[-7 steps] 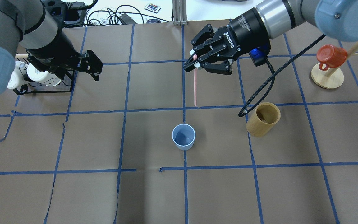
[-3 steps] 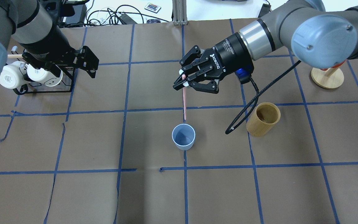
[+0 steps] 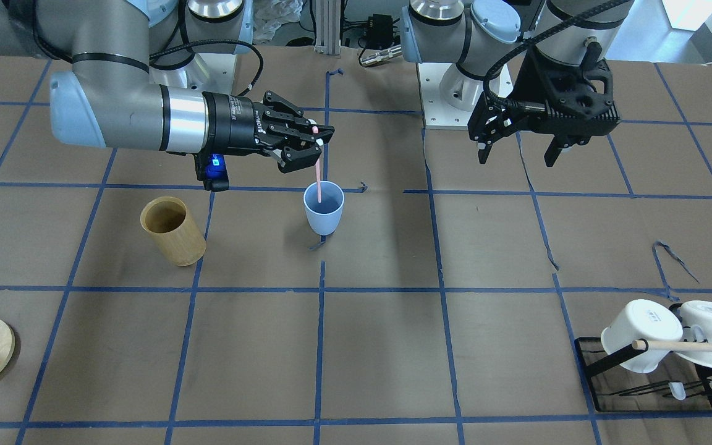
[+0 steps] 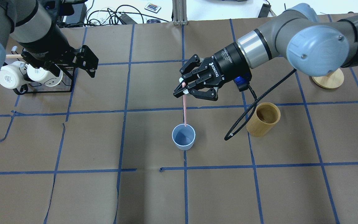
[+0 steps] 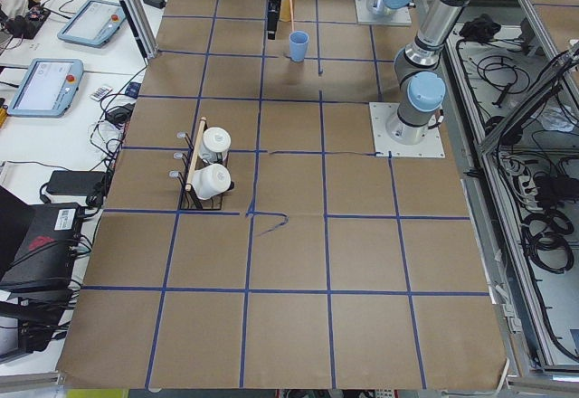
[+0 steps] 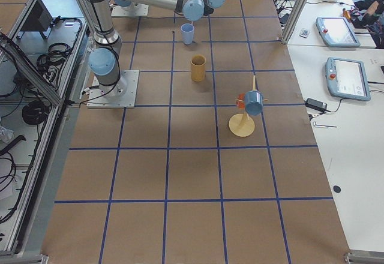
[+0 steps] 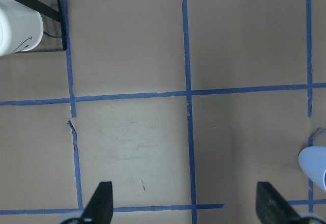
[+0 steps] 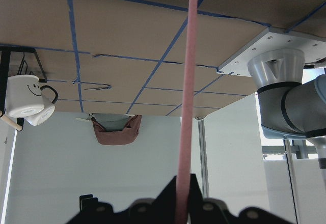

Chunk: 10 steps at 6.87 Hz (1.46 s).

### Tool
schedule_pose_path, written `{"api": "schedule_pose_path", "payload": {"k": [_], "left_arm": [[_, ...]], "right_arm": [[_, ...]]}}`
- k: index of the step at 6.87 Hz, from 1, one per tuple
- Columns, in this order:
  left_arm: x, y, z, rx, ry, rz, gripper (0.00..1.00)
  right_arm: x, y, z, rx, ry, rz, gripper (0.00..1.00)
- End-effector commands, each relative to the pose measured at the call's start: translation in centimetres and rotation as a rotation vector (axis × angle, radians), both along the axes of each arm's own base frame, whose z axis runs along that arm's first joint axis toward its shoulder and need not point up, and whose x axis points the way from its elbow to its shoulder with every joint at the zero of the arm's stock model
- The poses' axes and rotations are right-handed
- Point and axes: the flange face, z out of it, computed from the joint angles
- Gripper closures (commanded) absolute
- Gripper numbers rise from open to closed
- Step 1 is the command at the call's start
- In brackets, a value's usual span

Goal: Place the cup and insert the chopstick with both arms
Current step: 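Lower the pink chopstick into the blue cup with the right gripper, then open the right gripper to release the chopstick in the cup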

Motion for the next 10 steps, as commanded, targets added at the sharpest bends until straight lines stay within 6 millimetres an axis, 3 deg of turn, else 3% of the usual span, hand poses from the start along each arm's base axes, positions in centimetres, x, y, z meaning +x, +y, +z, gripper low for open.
{"api": "schedule_pose_path", "payload": {"k": [1, 4, 5, 6, 7, 8, 9, 10], "left_arm": [[0.1, -0.5, 0.5, -0.009, 0.001, 0.000, 0.00], [0.0, -0.5, 0.6, -0.010, 0.002, -0.002, 0.00], [0.0, -0.5, 0.5, -0.007, 0.001, 0.000, 0.00], [-0.1, -0.4, 0.4, -0.004, 0.001, -0.001, 0.00], [-0.1, -0.4, 0.4, -0.004, 0.001, -0.003, 0.00], [-0.1, -0.4, 0.4, -0.004, 0.001, -0.001, 0.00], [-0.1, -0.4, 0.3, -0.003, 0.001, -0.001, 0.00], [-0.1, -0.4, 0.2, -0.001, 0.001, -0.001, 0.00]], "right_arm": [[0.0, 0.5, -1.2, 0.020, -0.001, 0.000, 0.95], [0.1, 1.2, -2.3, 0.029, -0.001, 0.002, 0.90], [0.2, 1.3, -2.3, 0.028, -0.002, 0.003, 0.78], [0.3, 1.4, -2.4, 0.029, 0.006, 0.010, 0.18], [0.3, 1.4, -2.3, 0.027, 0.005, 0.009, 0.09], [0.3, 1.1, -1.8, 0.019, 0.007, 0.008, 0.09], [0.1, 0.1, 0.2, -0.059, 0.035, 0.018, 0.09], [-0.8, -0.9, 2.3, -0.137, 0.172, 0.067, 0.01]]}}
